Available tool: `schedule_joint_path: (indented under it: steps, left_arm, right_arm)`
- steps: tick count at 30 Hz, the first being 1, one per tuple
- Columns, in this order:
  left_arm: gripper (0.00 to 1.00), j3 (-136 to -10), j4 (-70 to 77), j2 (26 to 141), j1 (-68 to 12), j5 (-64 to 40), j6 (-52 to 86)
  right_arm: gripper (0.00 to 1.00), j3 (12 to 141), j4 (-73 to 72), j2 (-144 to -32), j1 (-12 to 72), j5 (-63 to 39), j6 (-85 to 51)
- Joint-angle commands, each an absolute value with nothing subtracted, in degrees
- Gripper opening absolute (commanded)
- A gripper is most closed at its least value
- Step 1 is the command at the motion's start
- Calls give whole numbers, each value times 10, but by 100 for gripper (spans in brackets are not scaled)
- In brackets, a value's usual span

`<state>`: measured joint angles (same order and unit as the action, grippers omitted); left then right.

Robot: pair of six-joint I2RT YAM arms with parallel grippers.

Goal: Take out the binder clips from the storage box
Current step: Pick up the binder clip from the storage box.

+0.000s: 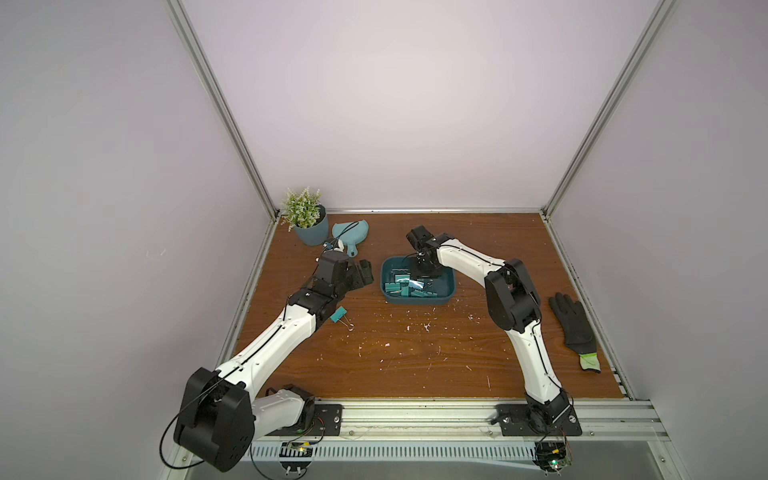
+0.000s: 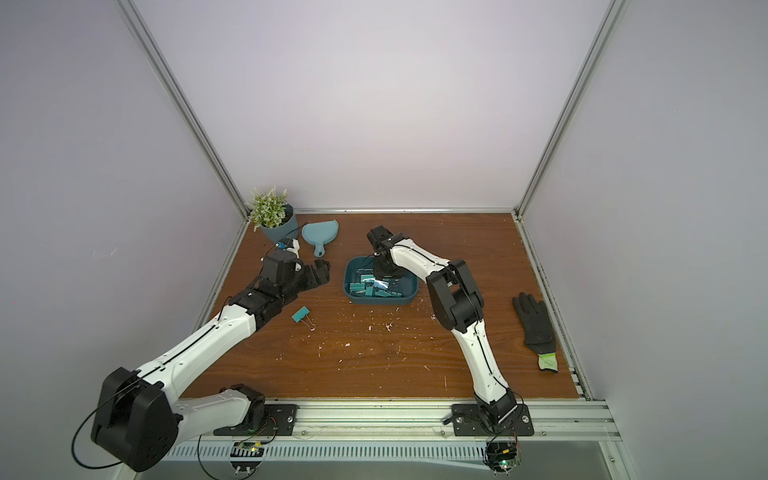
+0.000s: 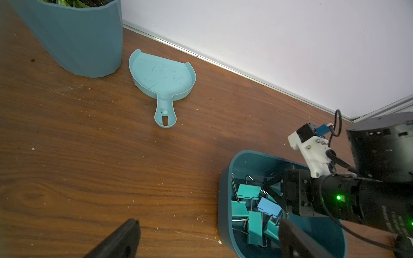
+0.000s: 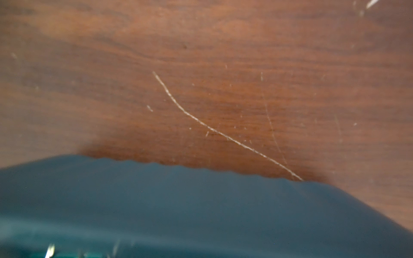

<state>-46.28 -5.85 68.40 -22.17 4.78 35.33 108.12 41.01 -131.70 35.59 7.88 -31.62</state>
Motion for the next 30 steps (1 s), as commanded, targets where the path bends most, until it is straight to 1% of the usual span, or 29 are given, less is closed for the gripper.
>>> schedule_joint_path:
  steps: [1, 5, 11, 19, 24, 30]
  left_arm:
    - [100, -470, -63, 673, -227, 55, 344]
    - [100, -471, -62, 674, -227, 54, 345]
    - [100, -473, -65, 667, -227, 53, 348]
    - [100, -473, -75, 642, -227, 57, 350]
    - [100, -476, -96, 610, -227, 73, 346]
    - [100, -475, -143, 548, -226, 103, 345]
  right_arm:
    - [37, 1083, 432, -1308, 361, 90, -330]
    - [32, 1079, 432, -1293, 361, 101, -333]
    - [32, 1076, 433, -1257, 361, 127, -328]
    - [32, 1036, 407, -1192, 362, 137, -305]
    - [33, 990, 367, -1138, 378, 139, -243]
    - [33, 957, 327, -1098, 443, 148, -139]
